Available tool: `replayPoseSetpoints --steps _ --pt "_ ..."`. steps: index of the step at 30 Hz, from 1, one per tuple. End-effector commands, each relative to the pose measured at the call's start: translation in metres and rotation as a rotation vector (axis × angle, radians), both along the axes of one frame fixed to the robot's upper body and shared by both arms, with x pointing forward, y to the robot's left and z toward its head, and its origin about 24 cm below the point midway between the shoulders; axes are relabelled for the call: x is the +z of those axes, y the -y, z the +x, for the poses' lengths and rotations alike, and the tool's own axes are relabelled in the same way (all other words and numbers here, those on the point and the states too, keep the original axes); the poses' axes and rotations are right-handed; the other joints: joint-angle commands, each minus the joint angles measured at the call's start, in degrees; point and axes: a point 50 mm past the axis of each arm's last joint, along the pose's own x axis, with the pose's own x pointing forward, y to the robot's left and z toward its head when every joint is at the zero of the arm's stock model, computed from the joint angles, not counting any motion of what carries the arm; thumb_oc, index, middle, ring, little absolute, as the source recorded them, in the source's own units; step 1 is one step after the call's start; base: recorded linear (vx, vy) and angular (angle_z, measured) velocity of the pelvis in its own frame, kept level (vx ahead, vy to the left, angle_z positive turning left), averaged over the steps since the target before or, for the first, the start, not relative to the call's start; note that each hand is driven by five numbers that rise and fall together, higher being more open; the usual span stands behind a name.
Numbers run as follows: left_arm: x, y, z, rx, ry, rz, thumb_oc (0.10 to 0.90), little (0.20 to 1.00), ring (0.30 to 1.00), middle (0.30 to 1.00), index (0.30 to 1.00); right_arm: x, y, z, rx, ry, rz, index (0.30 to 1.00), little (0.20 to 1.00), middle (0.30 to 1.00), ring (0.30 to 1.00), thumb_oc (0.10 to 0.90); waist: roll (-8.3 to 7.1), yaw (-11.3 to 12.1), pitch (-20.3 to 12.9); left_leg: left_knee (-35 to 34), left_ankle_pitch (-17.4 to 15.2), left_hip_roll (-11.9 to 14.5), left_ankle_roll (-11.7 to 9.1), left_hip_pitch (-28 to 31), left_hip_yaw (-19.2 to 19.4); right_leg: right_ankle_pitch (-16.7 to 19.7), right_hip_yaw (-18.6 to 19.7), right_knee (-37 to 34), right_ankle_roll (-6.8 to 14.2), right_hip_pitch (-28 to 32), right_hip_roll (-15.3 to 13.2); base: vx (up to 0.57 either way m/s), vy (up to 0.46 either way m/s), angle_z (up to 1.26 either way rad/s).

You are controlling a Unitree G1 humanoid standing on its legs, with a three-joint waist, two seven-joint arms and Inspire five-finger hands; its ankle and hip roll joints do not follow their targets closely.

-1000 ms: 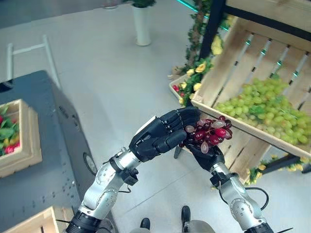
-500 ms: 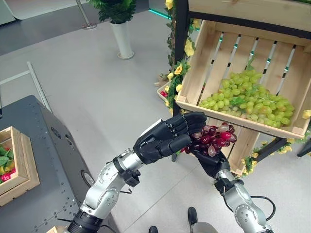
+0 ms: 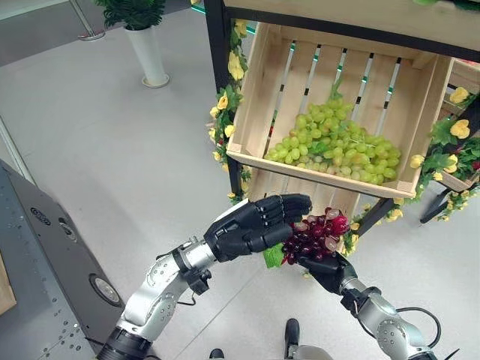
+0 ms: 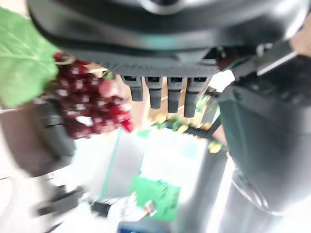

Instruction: Pick up the fruits from the basket on one side to the basket on the other side

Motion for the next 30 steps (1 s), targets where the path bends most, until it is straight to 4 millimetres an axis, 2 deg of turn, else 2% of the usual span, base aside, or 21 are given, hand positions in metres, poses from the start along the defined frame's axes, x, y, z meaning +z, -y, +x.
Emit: replayPoseSetpoints --steps 1,4,5,8,9,11,12,14,16,19,20,26,30 --pt "0.023 0.005 -0.003 -0.198 0.165 0.103 0.8 0.9 0.9 0.9 0.9 0.052 -0.015 0.038 0.103 0.267 0.162 0.3 0.3 0.3 0.3 0.4 -0.39 0.6 -0.7 0.1 2.6 -2.8 2.6 -7.5 -3.2 -3.1 -0.8 0.4 3.3 2.9 -3.8 -0.09 0.001 0.02" --pt "0.016 0.002 0.0 -0.187 0.177 0.266 0.8 0.9 0.9 0.9 0.9 0.052 -0.01 0.043 0.101 0.279 0.137 0.3 0.3 0.3 0.3 0.4 0.28 0.5 0.6 0.1 2.8 -3.0 2.6 -8.7 -3.8 -3.1 -1.3 0.4 3.3 2.2 -3.9 -0.06 0.024 0.02" --pt "0.01 -0.001 0.005 -0.142 0.18 0.37 0.8 0.9 0.9 0.9 0.9 0.053 -0.008 0.047 0.091 0.29 0.128 0.3 0.3 0.3 0.3 0.4 0.64 0.5 1.3 0.1 3.0 -3.2 2.6 -9.1 -4.0 -3.0 -1.6 0.4 3.4 2.0 -4.0 -0.04 0.041 0.03" --pt "0.002 -0.01 0.014 -0.05 0.199 0.491 0.8 0.9 0.9 0.9 0.9 0.059 -0.005 0.055 0.07 0.311 0.12 0.3 0.3 0.3 0.3 0.4 1.36 0.5 2.9 0.1 3.3 -3.5 2.7 -10.2 -4.3 -3.0 -2.1 0.7 3.3 1.2 -4.1 -0.09 0.052 0.03" --pt "0.0 -0.014 0.019 -0.023 0.202 0.519 0.8 0.9 0.9 0.9 0.9 0.065 -0.001 0.064 0.051 0.338 0.11 0.3 0.3 0.3 0.3 0.4 1.95 0.7 4.6 0.1 3.7 -3.9 2.9 -11.5 -4.8 -3.4 -2.3 2.0 3.3 -0.2 -4.2 -0.12 0.043 0.05" --pt "-0.002 -0.019 0.023 0.016 0.204 0.558 0.8 0.9 0.9 0.9 0.9 0.068 0.003 0.068 0.037 0.353 0.101 0.3 0.3 0.3 0.3 0.4 2.38 0.9 5.7 0.1 4.0 -4.1 2.9 -12.4 -5.1 -3.5 -2.4 2.4 3.3 -1.0 -4.3 -0.12 0.029 0.1" --pt "-0.004 -0.023 0.03 0.084 0.254 0.654 0.8 0.9 0.9 0.9 0.9 0.076 0.007 0.076 0.015 0.381 0.091 0.3 0.3 0.3 0.3 0.4 2.72 1.1 7.3 0.1 4.2 -4.3 3.0 -13.5 -5.3 -3.4 -2.6 2.8 3.4 -2.0 -4.4 -0.12 0.015 0.18" --pt "-0.004 -0.03 0.039 0.172 0.291 0.726 0.8 0.9 0.9 0.9 0.9 0.089 0.011 0.089 -0.005 0.426 0.08 0.3 0.3 0.3 0.3 0.4 3.22 1.4 9.1 0.1 4.7 -4.5 2.9 -14.9 -5.6 -3.2 -2.9 2.9 3.3 -3.1 -4.4 -0.11 0.019 0.14" --pt "-0.004 -0.034 0.043 0.214 0.3 0.745 0.8 0.9 0.9 0.9 0.9 0.095 0.013 0.093 -0.014 0.45 0.081 0.3 0.3 0.3 0.3 0.4 3.48 1.6 10.0 0.1 4.9 -4.5 2.9 -15.5 -5.6 -3.3 -3.1 3.1 3.2 -3.6 -4.3 -0.1 0.006 0.04" --pt "0.004 -0.04 0.06 0.325 0.364 0.779 0.8 0.9 0.9 0.9 0.9 0.13 0.016 0.116 -0.067 0.576 0.08 0.3 0.3 0.3 0.3 0.4 4.02 2.5 14.1 0.9 6.0 -5.2 2.8 -19.0 -6.3 -3.5 -4.0 5.6 3.0 -7.0 -4.6 -0.13 -0.025 0.13" --pt "0.005 -0.04 0.06 0.328 0.366 0.778 0.8 0.9 0.9 0.9 0.9 0.131 0.016 0.117 -0.069 0.582 0.081 0.3 0.3 0.3 0.3 0.4 4.01 2.5 14.2 1.1 6.0 -5.2 2.8 -19.2 -6.3 -3.6 -4.0 5.8 3.0 -7.2 -4.6 -0.09 -0.03 0.19" --pt "0.015 -0.026 0.072 0.371 0.447 0.753 0.8 0.9 0.9 0.9 0.9 0.177 0.016 0.13 -0.099 0.758 0.167 0.3 0.3 0.3 0.3 0.4 3.7 3.2 18.7 10.5 4.2 -6.0 2.6 -26.8 -7.7 -5.5 -5.1 12.7 2.4 -13.0 -5.1 -0.07 -0.045 0.16" --pt "0.016 -0.017 0.071 0.345 0.459 0.725 0.8 0.9 0.9 0.9 0.9 0.194 0.021 0.133 -0.123 0.822 0.229 0.3 0.3 0.3 0.3 0.4 3.65 3.5 19.6 11.8 3.8 -6.3 2.8 -28.4 -7.9 -5.9 -5.3 13.6 2.4 -14.2 -5.0 -0.02 -0.024 -0.04"
